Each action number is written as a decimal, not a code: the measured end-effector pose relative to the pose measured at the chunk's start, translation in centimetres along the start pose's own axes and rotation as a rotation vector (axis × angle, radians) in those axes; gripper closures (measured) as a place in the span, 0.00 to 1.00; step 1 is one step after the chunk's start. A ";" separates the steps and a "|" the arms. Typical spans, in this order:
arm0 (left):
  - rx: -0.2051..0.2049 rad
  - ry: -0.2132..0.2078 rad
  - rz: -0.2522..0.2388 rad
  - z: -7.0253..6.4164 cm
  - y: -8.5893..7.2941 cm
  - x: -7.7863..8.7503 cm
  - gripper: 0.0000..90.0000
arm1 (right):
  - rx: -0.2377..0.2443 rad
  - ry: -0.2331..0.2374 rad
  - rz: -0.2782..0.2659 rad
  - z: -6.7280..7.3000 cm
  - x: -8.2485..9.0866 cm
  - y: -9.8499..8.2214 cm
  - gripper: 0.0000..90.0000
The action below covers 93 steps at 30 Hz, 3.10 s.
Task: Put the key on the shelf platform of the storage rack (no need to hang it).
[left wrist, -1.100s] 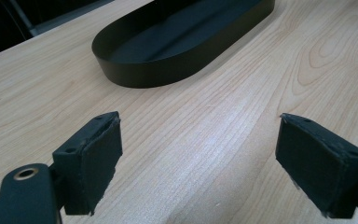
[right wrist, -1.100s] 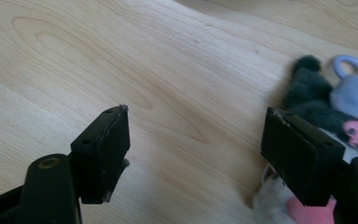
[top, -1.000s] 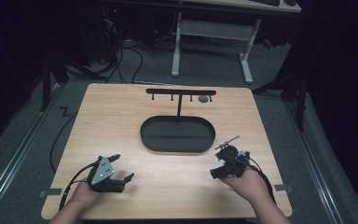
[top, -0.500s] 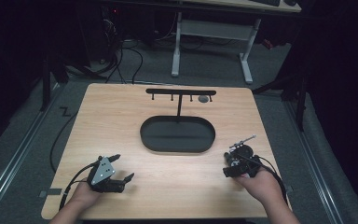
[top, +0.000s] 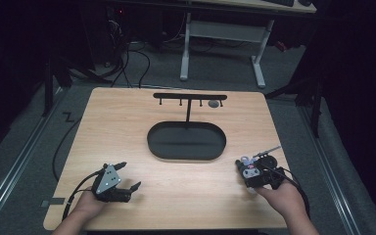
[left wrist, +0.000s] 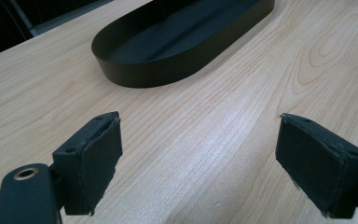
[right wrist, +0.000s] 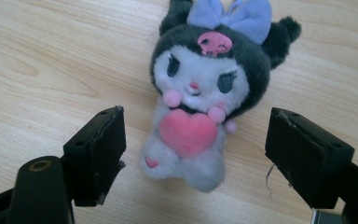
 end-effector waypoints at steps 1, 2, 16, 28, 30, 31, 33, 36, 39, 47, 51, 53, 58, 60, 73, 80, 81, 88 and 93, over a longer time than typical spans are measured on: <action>0.000 0.000 0.000 0.0 0.0 0.0 0.17 | -0.005 -0.002 0.001 -0.1 -0.1 -0.2 0.23; -0.001 0.000 0.001 0.0 0.0 0.0 0.17 | -0.007 -0.001 0.003 -0.1 -0.1 -0.3 0.23; -0.002 -0.001 0.003 0.0 0.0 0.0 0.17 | -0.022 0.032 0.038 0.1 -2.2 -1.6 0.26; -0.004 -0.001 0.003 0.0 0.0 0.0 0.17 | -0.022 0.026 0.050 0.2 -3.2 -2.2 0.38; -0.006 -0.001 0.003 0.0 0.0 0.0 0.17 | -0.024 0.026 0.048 0.2 -3.2 -2.2 0.39; -0.006 -0.001 0.003 0.0 0.0 0.0 0.17 | -0.029 0.027 0.032 0.0 -3.2 -2.2 0.39; -0.005 -0.001 0.003 0.0 0.0 0.0 0.17 | -0.032 0.026 0.033 0.0 -3.2 -2.2 0.42; -0.005 -0.001 0.003 0.0 0.0 0.0 0.17 | -0.030 0.032 0.038 -0.1 -3.2 -2.3 0.44; -0.005 0.001 0.002 0.0 0.0 0.0 0.17 | -0.029 0.031 0.037 -0.1 -3.4 -2.4 0.45; -0.005 0.000 0.004 0.0 0.0 0.0 0.17 | -0.013 0.013 0.054 -0.1 -3.2 -2.3 0.52; -0.003 0.000 0.003 0.0 0.0 0.0 0.17 | -0.008 0.004 0.056 0.0 -2.9 -2.1 0.53; -0.005 0.000 0.005 0.0 0.0 0.0 0.17 | -0.012 0.002 0.050 -0.1 -2.6 -2.0 0.53; -0.004 0.000 0.004 0.0 0.0 0.0 0.17 | -0.012 0.002 0.032 -0.2 -1.7 -1.4 0.53; -0.005 0.000 0.005 0.0 0.0 0.0 0.17 | -0.010 0.002 0.026 -0.2 -1.5 -1.2 0.53; -0.005 0.000 0.006 0.0 0.0 0.0 0.17 | 0.017 0.023 0.003 0.7 0.0 0.9 0.53; -0.004 -0.003 0.000 0.0 0.0 0.0 0.17 | 0.031 0.026 -0.020 1.6 0.5 2.2 0.53; -0.004 -0.003 0.001 0.0 0.0 0.0 0.17 | 0.031 0.031 -0.023 1.7 0.5 2.4 0.53; -0.003 -0.002 0.001 0.0 0.0 0.0 0.17 | 0.042 0.045 -0.035 2.6 0.7 3.8 0.53; -0.003 -0.002 0.001 0.0 0.0 0.0 0.17 | 0.056 0.049 -0.049 3.2 0.9 4.8 0.53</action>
Point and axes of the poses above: each handheld gripper's, and its own axes: x roughly backward along the jaws, y roughly out of its top, z roughly to its left, the point moved 6 cm from there along -x, roughly forward along the jaws, and after that the axes turned 1 degree about -z, right-handed, at the moved point
